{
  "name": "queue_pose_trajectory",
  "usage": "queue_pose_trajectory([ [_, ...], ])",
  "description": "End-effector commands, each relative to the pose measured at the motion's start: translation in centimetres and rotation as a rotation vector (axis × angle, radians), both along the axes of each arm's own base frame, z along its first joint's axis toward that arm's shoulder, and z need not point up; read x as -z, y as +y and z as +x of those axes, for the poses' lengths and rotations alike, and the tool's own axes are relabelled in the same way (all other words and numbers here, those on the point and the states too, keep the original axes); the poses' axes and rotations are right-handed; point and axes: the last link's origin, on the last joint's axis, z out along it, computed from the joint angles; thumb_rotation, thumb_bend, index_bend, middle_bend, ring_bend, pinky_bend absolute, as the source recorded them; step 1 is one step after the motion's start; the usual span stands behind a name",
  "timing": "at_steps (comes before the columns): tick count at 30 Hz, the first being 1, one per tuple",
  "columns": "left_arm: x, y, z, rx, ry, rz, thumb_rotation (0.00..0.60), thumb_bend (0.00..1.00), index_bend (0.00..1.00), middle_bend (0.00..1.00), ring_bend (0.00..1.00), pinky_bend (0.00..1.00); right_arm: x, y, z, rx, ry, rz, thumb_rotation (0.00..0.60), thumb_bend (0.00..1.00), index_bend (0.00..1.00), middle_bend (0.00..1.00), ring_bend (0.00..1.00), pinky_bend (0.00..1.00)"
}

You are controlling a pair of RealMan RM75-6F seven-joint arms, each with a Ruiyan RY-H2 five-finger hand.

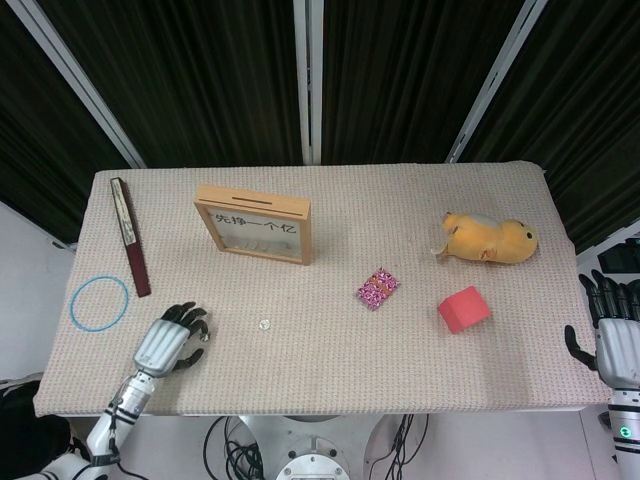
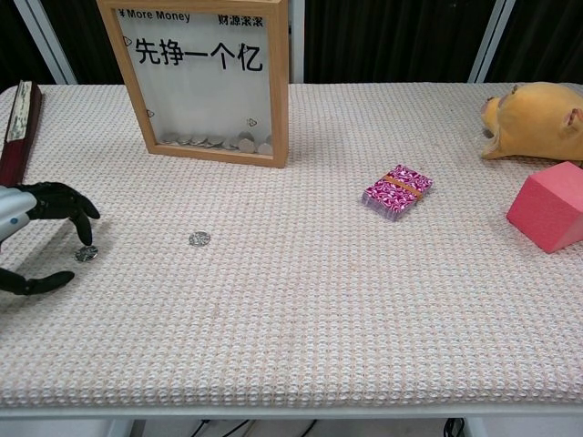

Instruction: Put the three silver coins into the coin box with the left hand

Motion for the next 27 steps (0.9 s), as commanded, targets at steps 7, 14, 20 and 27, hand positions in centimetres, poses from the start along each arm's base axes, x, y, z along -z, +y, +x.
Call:
queue_pose_trajectory([
  [7, 0.20, 0.27, 0.09, 0.000, -0.003, -0.008, 0.600, 0.24, 0.44, 0.23, 0.12, 0.21, 0.04, -0.02, -0.08, 0.002, 0.000, 0.002, 0.600, 0.39, 0.00, 0.00, 0.00, 0.00],
  [14, 0.40, 0.29, -0.12, -0.018, 0.006, -0.019, 0.600, 0.25, 0.44, 0.23, 0.11, 0.21, 0.02, 0.05, -0.16, 0.003, 0.000, 0.003, 0.600, 0.39, 0.00, 0.00, 0.00, 0.00],
  [20, 0.41, 0.26, -0.25, -0.024, 0.013, -0.022, 0.600, 0.25, 0.44, 0.23, 0.11, 0.21, 0.05, 0.03, -0.13, 0.001, 0.000, 0.004, 0.600, 0.39, 0.00, 0.00, 0.00, 0.00],
  [27, 0.48, 0.22, -0.33, -0.026, 0.022, -0.029, 0.600, 0.25, 0.43, 0.23, 0.11, 0.21, 0.06, 0.03, -0.14, 0.003, 0.001, 0.004, 0.600, 0.39, 0.00, 0.00, 0.00, 0.00],
])
